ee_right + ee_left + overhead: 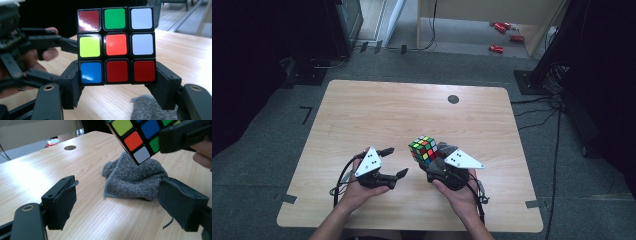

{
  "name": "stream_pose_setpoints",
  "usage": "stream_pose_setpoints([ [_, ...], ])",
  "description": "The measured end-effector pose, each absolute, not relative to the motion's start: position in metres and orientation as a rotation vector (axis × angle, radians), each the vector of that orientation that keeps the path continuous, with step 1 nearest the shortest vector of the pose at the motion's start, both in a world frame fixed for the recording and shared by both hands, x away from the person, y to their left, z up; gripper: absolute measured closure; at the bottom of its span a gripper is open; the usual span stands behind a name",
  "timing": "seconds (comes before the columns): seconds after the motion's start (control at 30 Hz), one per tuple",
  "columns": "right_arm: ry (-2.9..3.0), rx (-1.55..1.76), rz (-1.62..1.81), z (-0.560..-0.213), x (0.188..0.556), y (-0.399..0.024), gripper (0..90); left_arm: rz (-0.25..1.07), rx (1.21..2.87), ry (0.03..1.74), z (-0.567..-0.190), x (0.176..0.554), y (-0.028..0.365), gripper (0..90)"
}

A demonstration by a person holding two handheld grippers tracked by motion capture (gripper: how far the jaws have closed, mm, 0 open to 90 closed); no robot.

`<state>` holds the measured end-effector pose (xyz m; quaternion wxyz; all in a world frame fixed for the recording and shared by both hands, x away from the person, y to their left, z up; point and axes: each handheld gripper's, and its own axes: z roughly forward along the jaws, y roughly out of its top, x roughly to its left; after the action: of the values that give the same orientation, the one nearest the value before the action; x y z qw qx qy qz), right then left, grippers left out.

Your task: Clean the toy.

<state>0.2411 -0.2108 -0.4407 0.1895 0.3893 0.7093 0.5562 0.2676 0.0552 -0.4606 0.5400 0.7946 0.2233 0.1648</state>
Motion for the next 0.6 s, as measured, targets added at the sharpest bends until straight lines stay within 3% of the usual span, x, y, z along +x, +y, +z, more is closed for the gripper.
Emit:
stream_pose_setpoints([
  [0.27, 2.067, 1.166, 1.666, -0.437, 0.241, -0.209, 34.7, 0.445, 1.897, 0.48, -0.461, 0.263, 0.052, 17.5],
  [0.6, 2.156, 1.192, 1.673, -0.439, 0.24, -0.201, 34.6, 0.613, 1.923, 0.369, -0.462, 0.251, 0.041, 17.8],
])
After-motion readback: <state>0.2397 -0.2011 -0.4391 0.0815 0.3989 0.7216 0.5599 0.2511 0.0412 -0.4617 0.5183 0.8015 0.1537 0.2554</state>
